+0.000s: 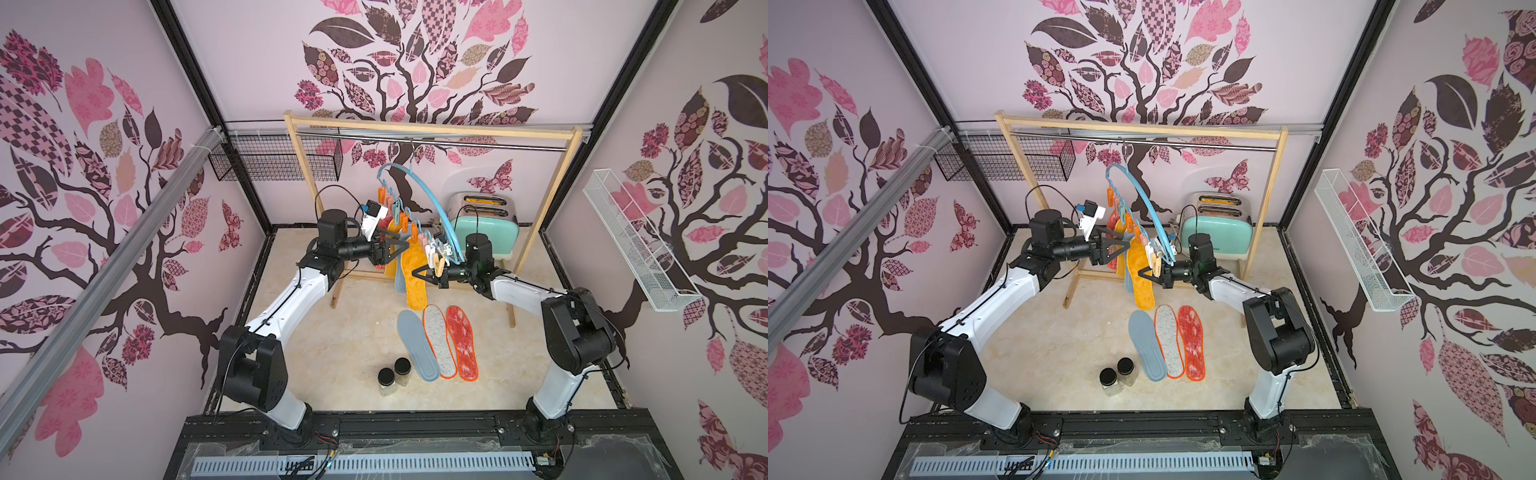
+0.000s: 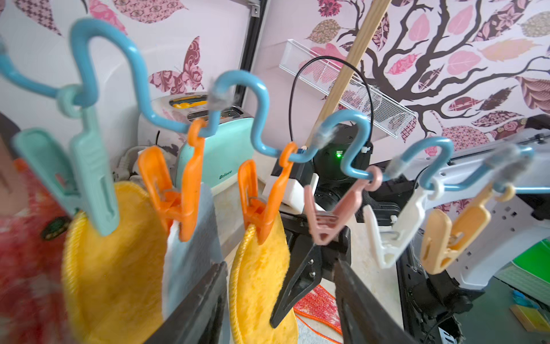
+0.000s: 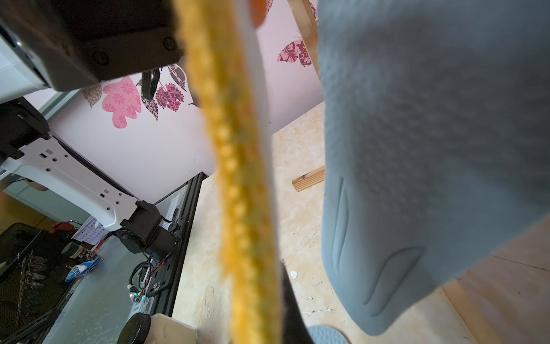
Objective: Take the shoe insoles off the hanger
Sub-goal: Remove the insole from the hanger, then open the clamp at the hanger.
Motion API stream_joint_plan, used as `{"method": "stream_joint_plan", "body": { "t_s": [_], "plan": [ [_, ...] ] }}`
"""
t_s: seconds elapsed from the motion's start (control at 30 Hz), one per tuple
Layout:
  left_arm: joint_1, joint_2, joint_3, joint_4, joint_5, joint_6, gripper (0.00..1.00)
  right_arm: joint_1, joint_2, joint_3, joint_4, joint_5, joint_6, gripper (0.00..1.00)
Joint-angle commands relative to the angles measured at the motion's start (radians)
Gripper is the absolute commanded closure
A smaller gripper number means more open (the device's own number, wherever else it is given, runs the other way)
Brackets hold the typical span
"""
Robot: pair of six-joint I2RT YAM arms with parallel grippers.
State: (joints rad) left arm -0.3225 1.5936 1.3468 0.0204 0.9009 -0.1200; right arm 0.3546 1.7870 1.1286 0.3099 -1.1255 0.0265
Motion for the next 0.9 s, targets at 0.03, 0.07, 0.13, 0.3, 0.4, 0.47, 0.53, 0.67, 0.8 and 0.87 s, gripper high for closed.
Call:
{"method": "stream_joint_plan", "body": {
  "t_s": [0.03,0.07,0.13,0.3,0.4,0.47,0.53,0.67,0.8,0.87],
  "plan": [
    [-0.010,0.066,0.064,-0.007,0.031,0.052,0.37,-0.006,-0.021,0.025,-0.031,-0.016,-0.031,0.97],
    [-0.013,0.082,0.077,-0.009,0.025,0.051,0.37,-0.006,-0.021,0.027,-0.041,-0.016,-0.036,0.97],
    [-0.017,0.108,0.098,-0.011,0.025,0.060,0.37,-0.006,-0.021,0.028,-0.050,-0.017,-0.042,0.97],
    [-0.021,0.144,0.144,-0.011,0.048,0.074,0.38,-0.006,-0.023,0.033,-0.072,-0.019,-0.056,0.97],
    [-0.021,0.169,0.173,-0.011,0.069,0.079,0.40,-0.008,-0.020,0.035,-0.080,-0.025,-0.059,0.97],
    [-0.020,0.190,0.196,-0.007,0.090,0.073,0.41,-0.007,-0.020,0.034,-0.083,-0.026,-0.060,0.97],
    [-0.020,0.209,0.213,0.003,0.111,0.060,0.44,-0.006,-0.021,0.035,-0.086,-0.026,-0.063,0.97],
    [-0.019,0.224,0.222,0.070,0.155,0.000,0.50,-0.006,-0.024,0.034,-0.096,-0.025,-0.069,0.97],
    [-0.021,0.214,0.209,0.093,0.164,-0.017,0.58,-0.007,-0.024,0.034,-0.100,-0.025,-0.076,0.97],
    [-0.021,0.209,0.206,0.090,0.160,-0.014,0.64,-0.006,-0.024,0.034,-0.102,-0.025,-0.075,0.97]
  ]
}}
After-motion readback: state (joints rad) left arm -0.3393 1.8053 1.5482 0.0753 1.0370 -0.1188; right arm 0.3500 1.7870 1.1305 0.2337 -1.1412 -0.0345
